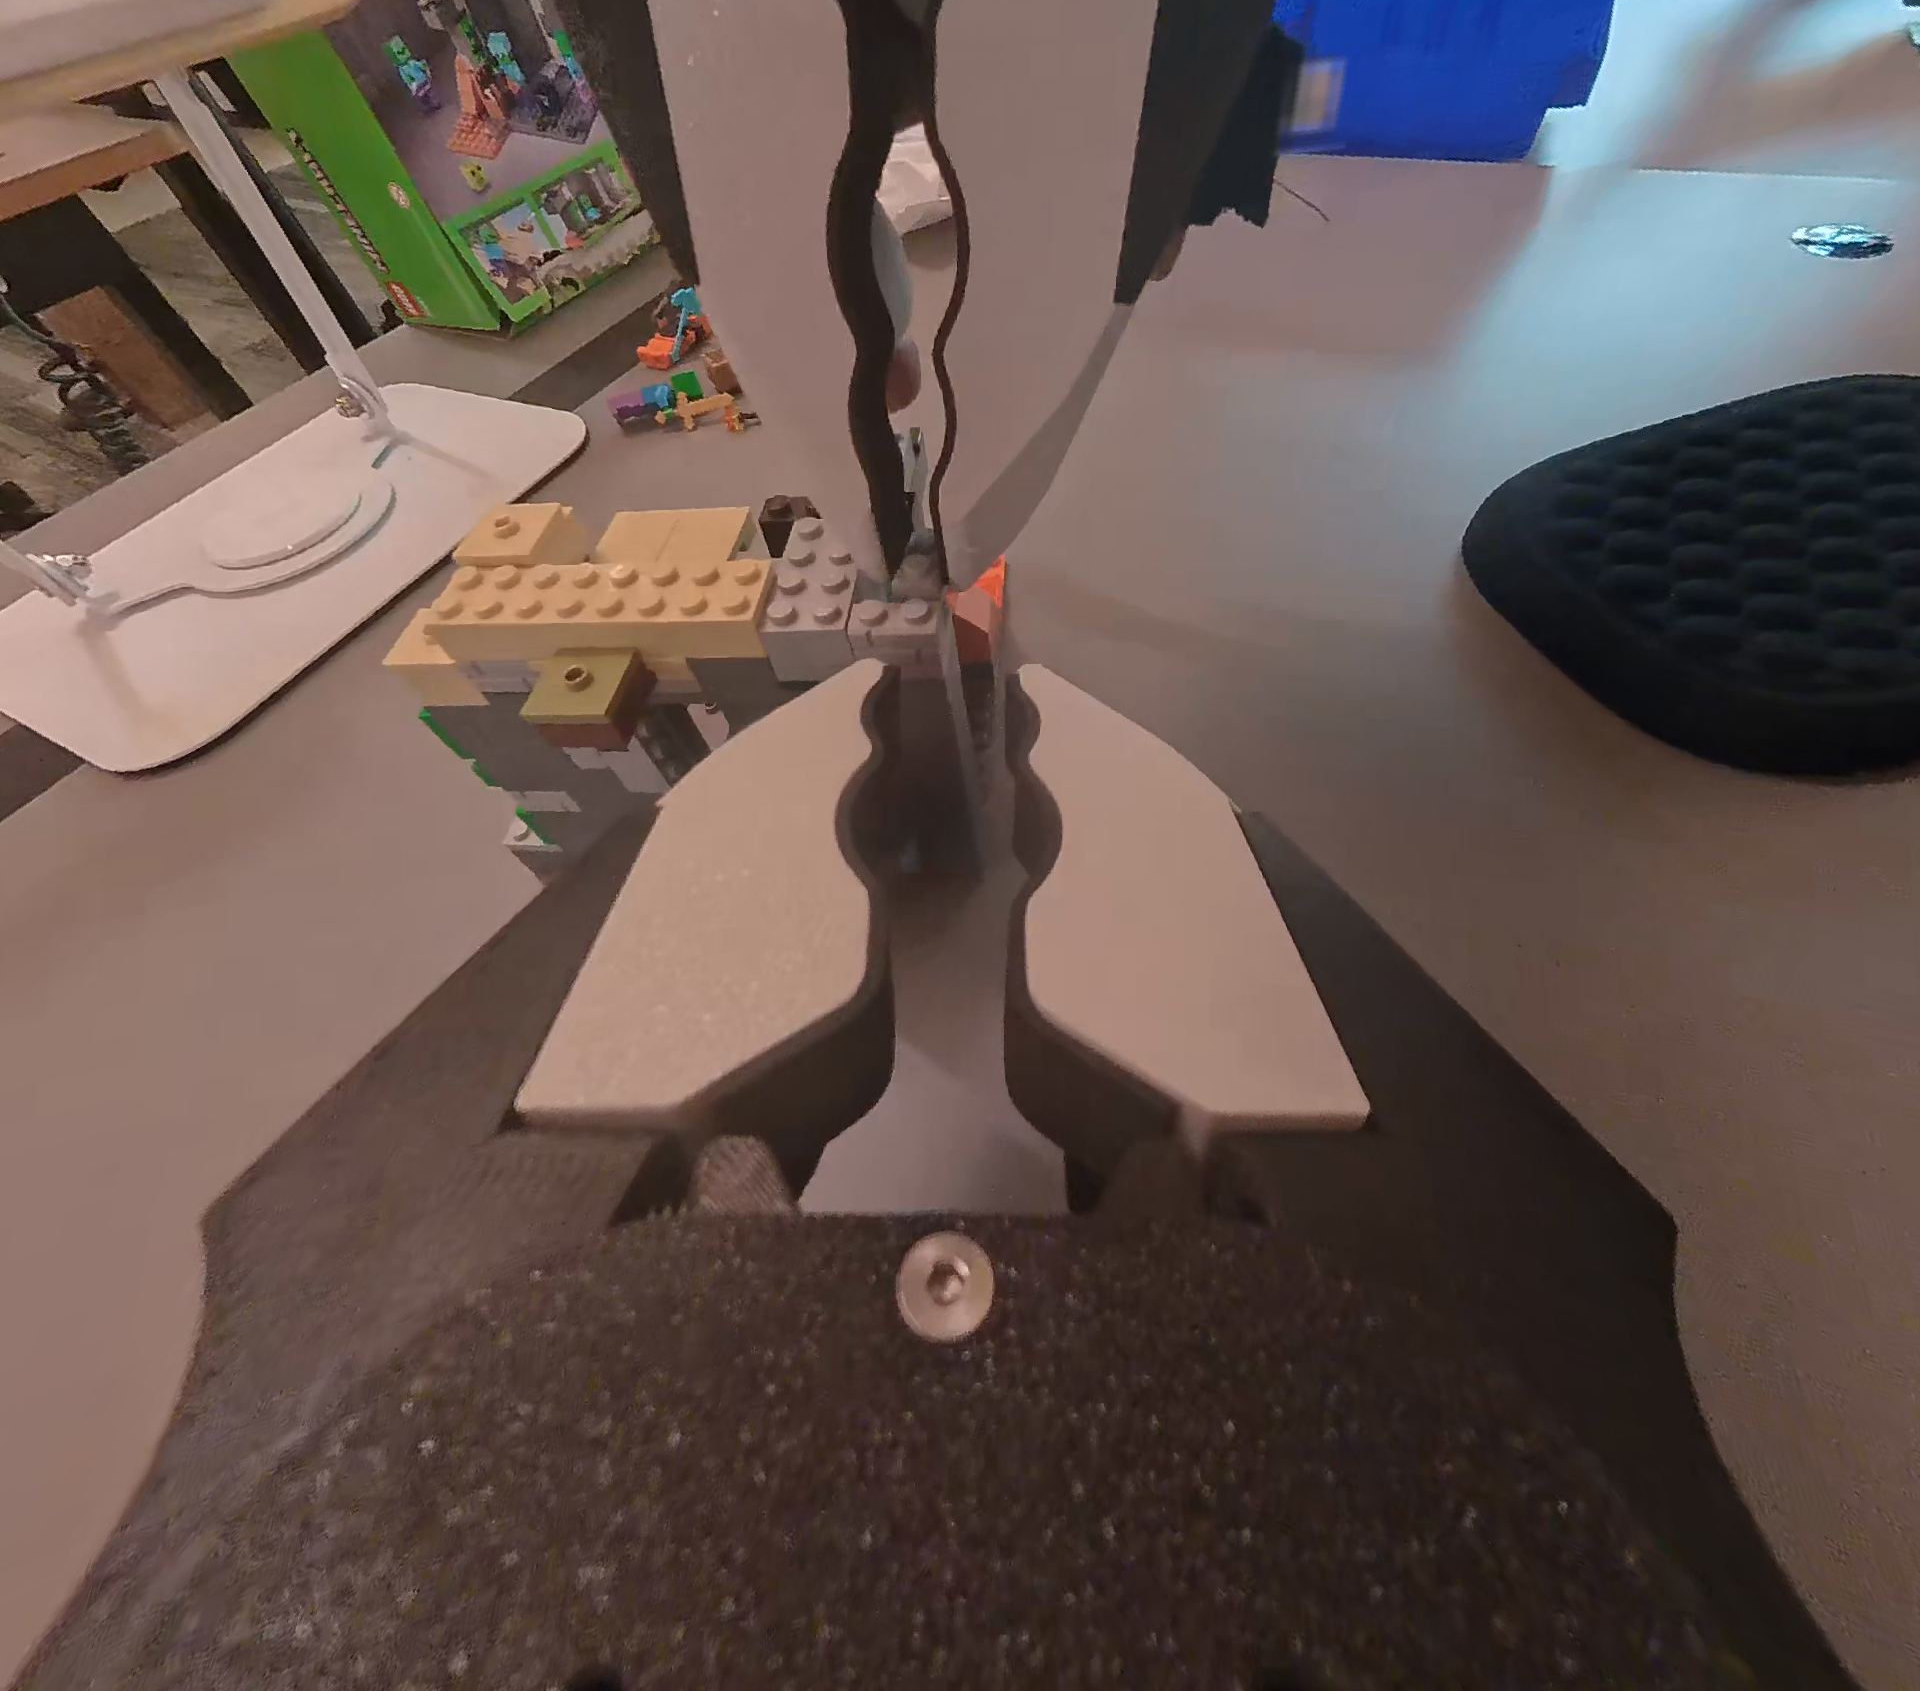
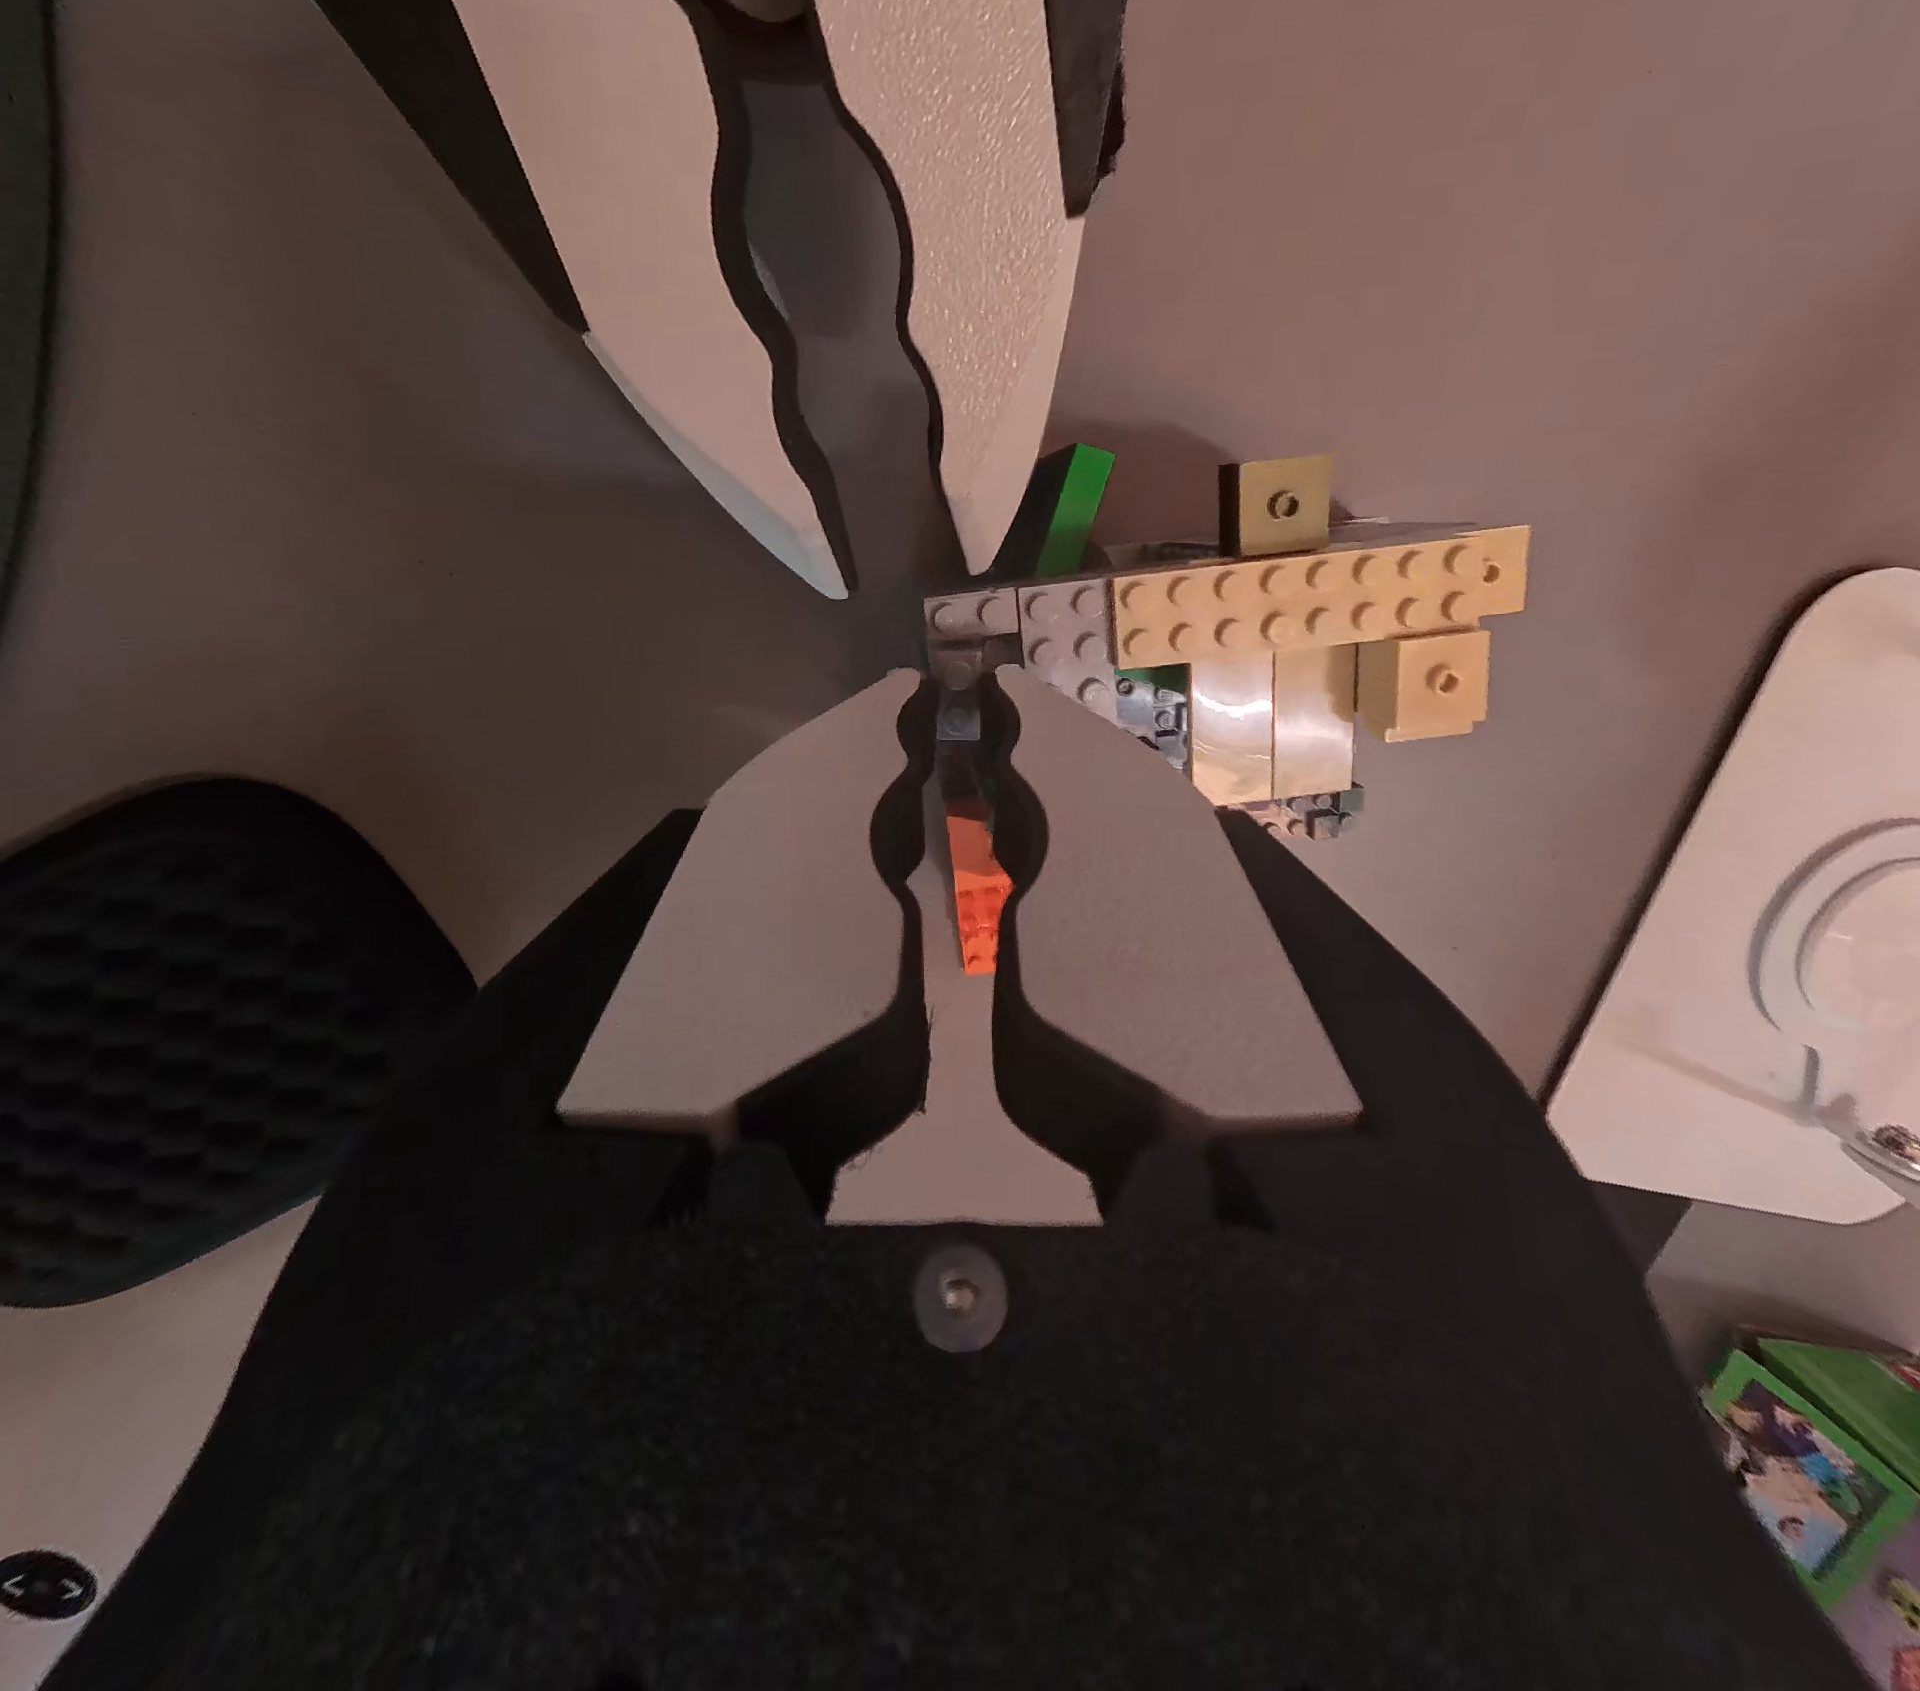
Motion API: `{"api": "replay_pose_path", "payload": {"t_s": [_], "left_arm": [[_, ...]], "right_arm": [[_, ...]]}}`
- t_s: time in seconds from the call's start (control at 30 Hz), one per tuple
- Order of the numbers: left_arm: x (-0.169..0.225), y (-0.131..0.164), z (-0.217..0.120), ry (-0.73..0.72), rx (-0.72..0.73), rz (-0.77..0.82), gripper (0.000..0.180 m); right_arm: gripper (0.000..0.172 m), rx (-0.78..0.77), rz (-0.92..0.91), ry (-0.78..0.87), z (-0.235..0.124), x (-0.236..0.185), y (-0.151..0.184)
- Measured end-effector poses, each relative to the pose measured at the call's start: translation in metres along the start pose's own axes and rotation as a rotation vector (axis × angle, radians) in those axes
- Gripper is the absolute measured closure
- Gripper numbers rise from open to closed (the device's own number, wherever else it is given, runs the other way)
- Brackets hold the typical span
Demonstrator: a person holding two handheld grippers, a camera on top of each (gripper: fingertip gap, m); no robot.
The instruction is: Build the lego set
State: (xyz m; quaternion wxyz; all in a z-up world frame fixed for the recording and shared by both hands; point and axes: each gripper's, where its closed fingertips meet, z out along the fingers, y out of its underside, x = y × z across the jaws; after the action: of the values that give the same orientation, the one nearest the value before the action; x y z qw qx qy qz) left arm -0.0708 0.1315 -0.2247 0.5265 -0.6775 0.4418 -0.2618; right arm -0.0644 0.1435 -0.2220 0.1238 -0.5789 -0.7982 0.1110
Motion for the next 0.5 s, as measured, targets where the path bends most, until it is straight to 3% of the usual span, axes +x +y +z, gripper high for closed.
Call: {"api": "replay_pose_path", "payload": {"t_s": [0.03, 0.5], "left_arm": [[0.0003, 0.0000, 0.0004, 0.000, 0.000, 0.002, 0.162], [-0.0009, -0.0009, 0.0013, -0.002, 0.007, -0.008, 0.165]], "right_arm": [[0.164, 0.001, 0.001, -0.012, 0.0002, -0.0004, -0.0001], [0.164, -0.007, -0.048, -0.066, 0.0016, -0.0019, -0.0004]]}}
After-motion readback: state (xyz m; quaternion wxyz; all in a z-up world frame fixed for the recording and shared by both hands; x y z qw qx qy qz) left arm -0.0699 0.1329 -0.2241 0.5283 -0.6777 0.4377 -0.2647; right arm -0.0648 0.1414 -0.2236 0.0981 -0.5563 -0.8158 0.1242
